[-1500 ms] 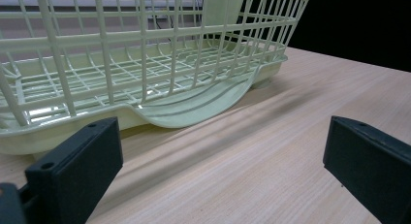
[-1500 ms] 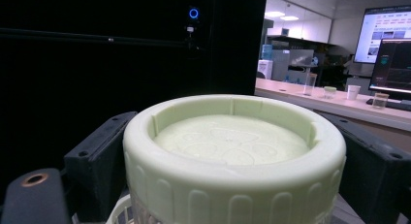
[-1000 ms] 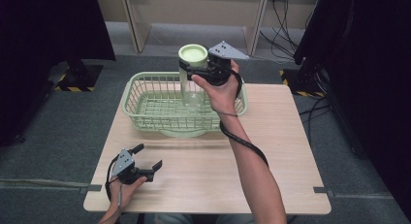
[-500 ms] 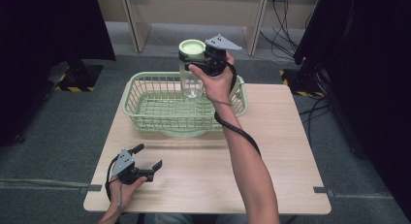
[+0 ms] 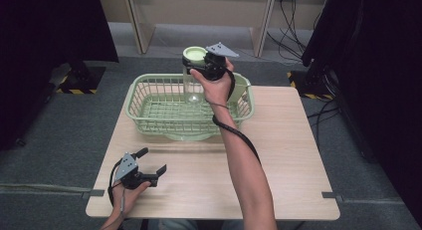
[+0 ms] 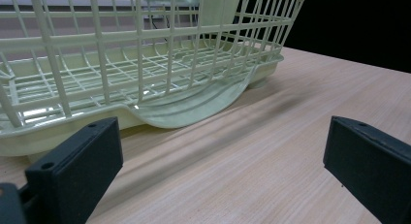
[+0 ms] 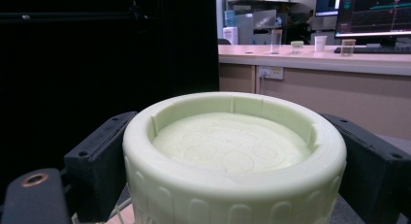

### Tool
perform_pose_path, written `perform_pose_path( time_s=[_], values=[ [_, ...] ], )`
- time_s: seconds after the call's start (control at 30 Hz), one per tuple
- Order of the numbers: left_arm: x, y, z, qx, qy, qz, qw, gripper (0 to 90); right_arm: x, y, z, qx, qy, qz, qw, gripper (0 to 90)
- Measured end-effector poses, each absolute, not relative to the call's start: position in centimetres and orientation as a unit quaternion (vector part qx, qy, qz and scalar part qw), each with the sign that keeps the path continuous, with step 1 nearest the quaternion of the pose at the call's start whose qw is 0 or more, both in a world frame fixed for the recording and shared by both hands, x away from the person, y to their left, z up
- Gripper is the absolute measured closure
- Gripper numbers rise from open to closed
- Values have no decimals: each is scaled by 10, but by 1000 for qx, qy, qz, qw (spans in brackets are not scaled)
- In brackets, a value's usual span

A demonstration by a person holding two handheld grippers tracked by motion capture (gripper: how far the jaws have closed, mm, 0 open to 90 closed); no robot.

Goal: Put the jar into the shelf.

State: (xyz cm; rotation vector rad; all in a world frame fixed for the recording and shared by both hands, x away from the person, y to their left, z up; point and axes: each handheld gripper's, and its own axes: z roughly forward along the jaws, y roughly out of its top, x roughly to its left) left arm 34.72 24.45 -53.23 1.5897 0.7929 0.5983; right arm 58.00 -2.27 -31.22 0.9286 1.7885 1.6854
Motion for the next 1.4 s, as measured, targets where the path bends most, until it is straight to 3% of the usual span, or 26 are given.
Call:
perform_pose_path(
  time_s=[0.77,1.4],
  values=[
    [347,245,-532,685,339,255,593,1,596,-6,-367,367,678,580,263,117],
    [347,245,-532,685,339,255,593,0,592,-11,-383,370,685,572,259,111]
  ],
)
